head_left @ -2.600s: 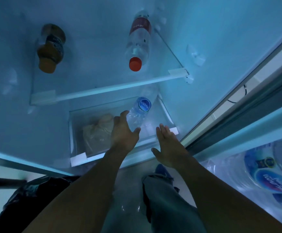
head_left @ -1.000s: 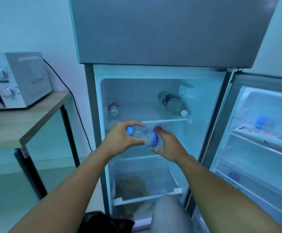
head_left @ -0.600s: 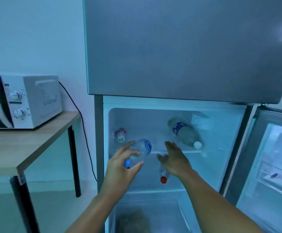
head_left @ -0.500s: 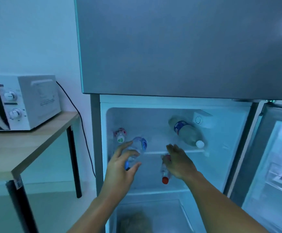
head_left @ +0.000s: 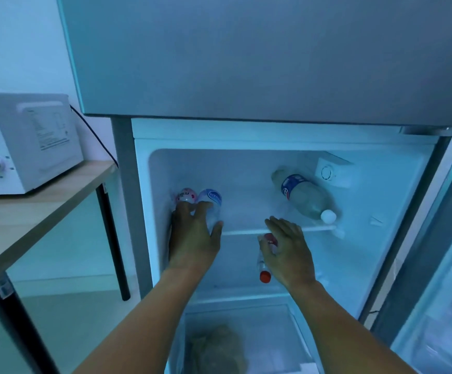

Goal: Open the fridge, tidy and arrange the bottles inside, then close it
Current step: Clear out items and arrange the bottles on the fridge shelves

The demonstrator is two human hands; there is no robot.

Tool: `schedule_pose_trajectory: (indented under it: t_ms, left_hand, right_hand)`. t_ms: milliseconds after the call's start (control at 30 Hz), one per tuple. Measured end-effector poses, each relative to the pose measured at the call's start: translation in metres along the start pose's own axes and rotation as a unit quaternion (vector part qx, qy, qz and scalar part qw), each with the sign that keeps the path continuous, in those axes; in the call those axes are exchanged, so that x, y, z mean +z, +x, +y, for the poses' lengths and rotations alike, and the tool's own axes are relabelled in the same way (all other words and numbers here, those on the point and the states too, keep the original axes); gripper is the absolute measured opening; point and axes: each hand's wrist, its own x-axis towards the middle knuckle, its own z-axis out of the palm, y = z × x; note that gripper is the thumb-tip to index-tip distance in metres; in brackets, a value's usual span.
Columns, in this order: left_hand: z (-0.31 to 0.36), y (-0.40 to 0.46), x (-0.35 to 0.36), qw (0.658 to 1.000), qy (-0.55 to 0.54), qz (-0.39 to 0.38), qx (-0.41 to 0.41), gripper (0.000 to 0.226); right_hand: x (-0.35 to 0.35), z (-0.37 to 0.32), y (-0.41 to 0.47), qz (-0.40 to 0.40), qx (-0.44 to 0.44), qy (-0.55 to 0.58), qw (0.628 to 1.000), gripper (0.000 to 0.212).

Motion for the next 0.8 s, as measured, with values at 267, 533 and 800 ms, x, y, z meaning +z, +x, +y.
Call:
schedule_pose_trajectory:
  t_ms: [267,533,800]
  left_hand:
    - [-0.006,0.023,0.017,0.983,0.168,0.046,0.050,0.043]
    - [-0.016,0.048,0.032,0.964,0.255,0.052,0.055,0.045]
    - [-0.022,0.045,0.030,0.987,0.152,0.044,0.036,0.072]
  right_hand:
    - [0.007,-0.003,-0.002,0.046,0.010,0.023,0.999,0.058]
    - [0.016,-0.003,-0.002,0.075,0.002,0.029,0.997,0.053]
    - [0.018,-0.001,0.000,0.073,0.011,0.041,0.996,0.050]
